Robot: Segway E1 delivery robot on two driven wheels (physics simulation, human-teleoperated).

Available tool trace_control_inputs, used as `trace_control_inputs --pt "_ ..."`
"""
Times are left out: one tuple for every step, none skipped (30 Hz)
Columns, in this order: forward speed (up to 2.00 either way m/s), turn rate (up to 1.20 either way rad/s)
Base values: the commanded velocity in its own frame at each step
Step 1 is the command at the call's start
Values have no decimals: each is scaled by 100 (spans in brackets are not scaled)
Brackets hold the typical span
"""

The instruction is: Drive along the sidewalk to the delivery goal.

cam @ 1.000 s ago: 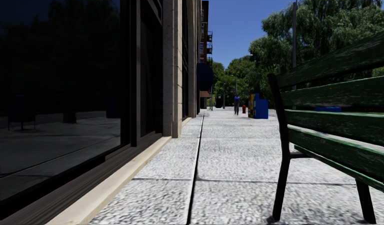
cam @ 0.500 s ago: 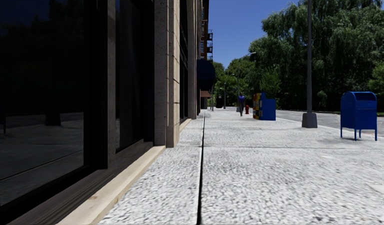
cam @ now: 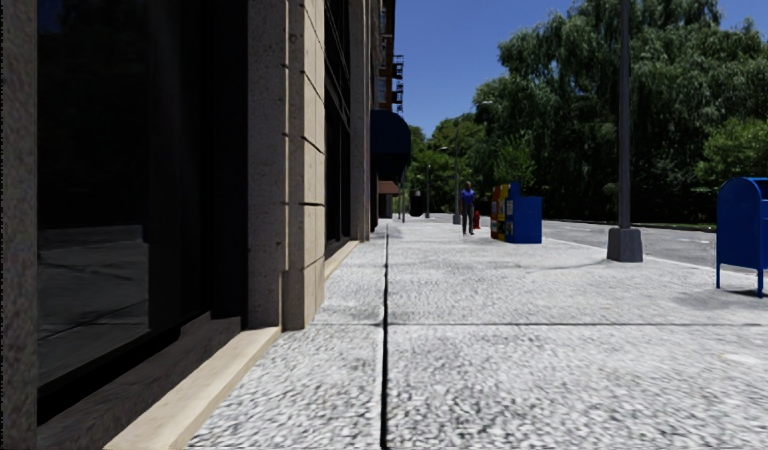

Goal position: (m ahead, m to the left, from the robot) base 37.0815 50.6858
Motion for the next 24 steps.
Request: trace_control_inputs --pt "200 -27" --pt "200 -27" --pt "200 -27" --pt "200 -27" --pt "200 -27" --pt "200 -27" --pt "200 -17" --pt "200 -17" --pt "200 -8" --pt "200 0" --pt "200 0" --pt "200 0" --pt "200 0" --pt "200 0" --pt "200 0" --pt "200 0" --pt "200 0" --pt "200 0" --pt "200 0" --pt "200 0" --pt "200 0" --pt "200 0" --pt "200 0" --pt "200 0"
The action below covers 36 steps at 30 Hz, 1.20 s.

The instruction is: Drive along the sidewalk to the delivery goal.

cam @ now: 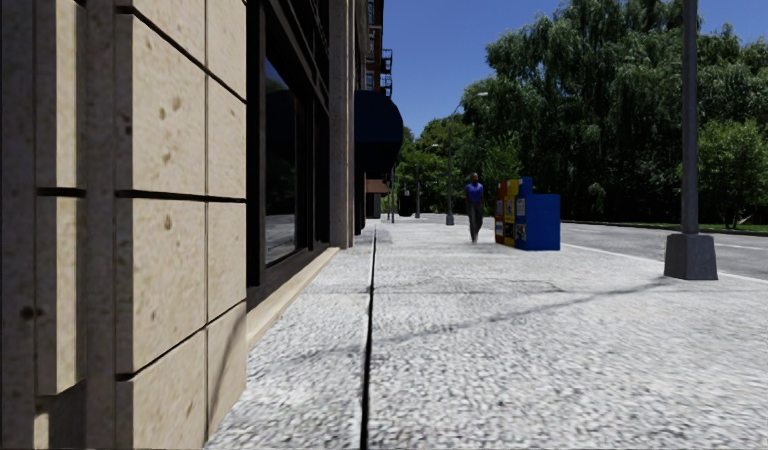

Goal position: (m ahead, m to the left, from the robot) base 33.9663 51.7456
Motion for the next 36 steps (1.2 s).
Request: trace_control_inputs --pt "200 0" --pt "200 0" --pt "200 0" --pt "200 0" --pt "200 0" --pt "200 0" --pt "200 0" --pt "200 0" --pt "200 0" --pt "200 0" --pt "200 0" --pt "200 0" --pt "200 0" --pt "200 0" --pt "200 0" --pt "200 0" --pt "200 0" --pt "200 0" --pt "200 0" --pt "200 0" --pt "200 0" --pt "200 0" --pt "200 0" --pt "200 0" --pt "200 0" --pt "200 0" --pt "200 0" --pt "200 0" --pt "200 0" --pt "200 0" --pt "200 0" --pt "200 0" --pt "200 0" --pt "200 0" --pt "200 0" --pt "200 0"
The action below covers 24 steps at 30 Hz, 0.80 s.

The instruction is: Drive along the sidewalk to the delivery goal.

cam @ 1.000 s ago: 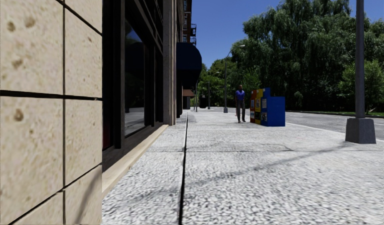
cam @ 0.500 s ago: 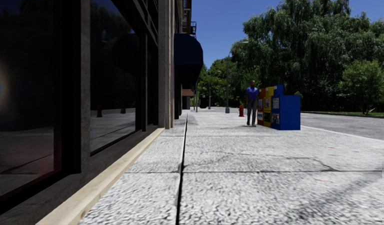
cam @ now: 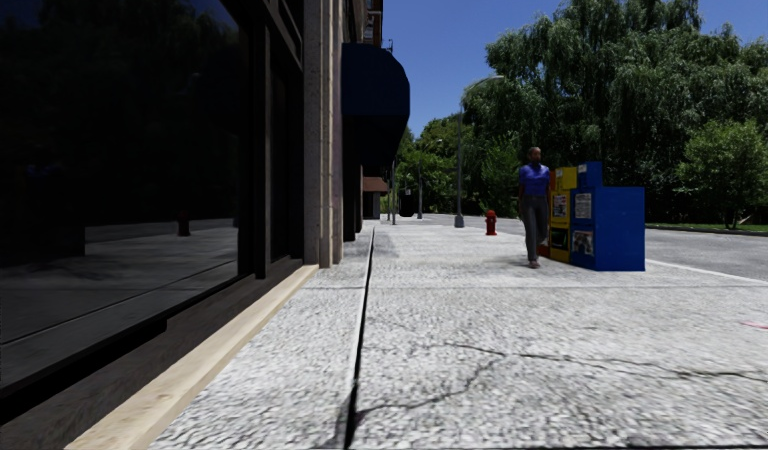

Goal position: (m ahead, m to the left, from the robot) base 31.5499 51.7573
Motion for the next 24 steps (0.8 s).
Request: trace_control_inputs --pt "200 0" --pt "200 0" --pt "200 0" --pt "200 0" --pt "200 0" --pt "200 0" --pt "200 0" --pt "200 0" --pt "200 0" --pt "200 0" --pt "200 0" --pt "200 0" --pt "200 0" --pt "200 0" --pt "200 0" --pt "200 0" --pt "200 0" --pt "200 0" --pt "200 0" --pt "200 0" --pt "200 0" --pt "200 0" --pt "200 0" --pt "200 0"
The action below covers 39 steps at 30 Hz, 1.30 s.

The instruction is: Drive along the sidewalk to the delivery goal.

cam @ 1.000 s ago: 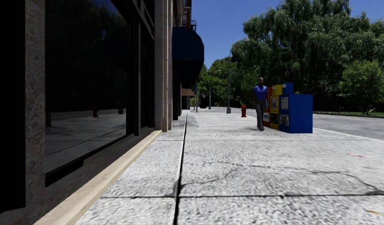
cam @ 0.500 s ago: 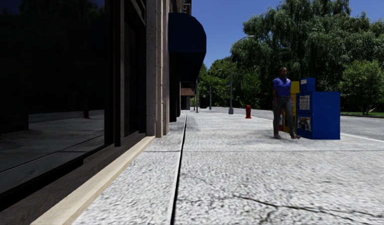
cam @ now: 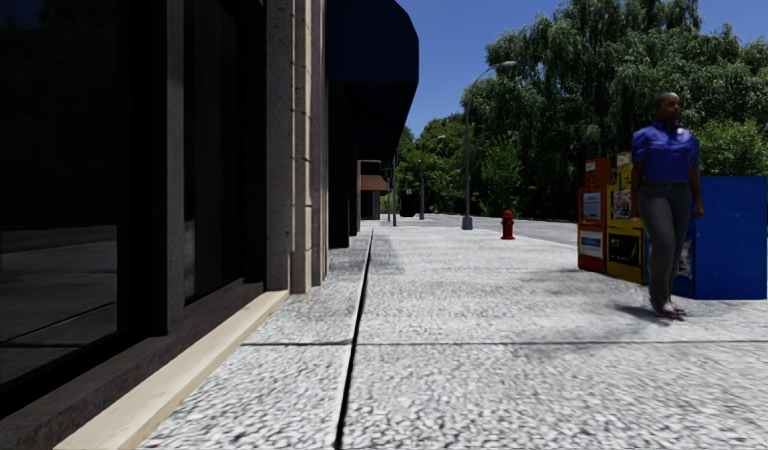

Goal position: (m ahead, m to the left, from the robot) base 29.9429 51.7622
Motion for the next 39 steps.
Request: trace_control_inputs --pt "200 0" --pt "200 0" --pt "200 0" --pt "200 0" --pt "200 0" --pt "200 0" --pt "200 0" --pt "200 0" --pt "200 0" --pt "200 0" --pt "200 0" --pt "200 0" --pt "200 0" --pt "200 0" --pt "200 0" --pt "200 0" --pt "200 0" --pt "200 0" --pt "200 0" --pt "200 0" --pt "200 0" --pt "200 0" --pt "200 0" --pt "200 0" --pt "200 0" --pt "200 0" --pt "200 0" --pt "200 0" --pt "200 0" --pt "200 0" --pt "200 0" --pt "200 0" --pt "200 0" --pt "200 0" --pt "200 0" --pt "200 0" --pt "200 0" --pt "200 0" --pt "200 0"
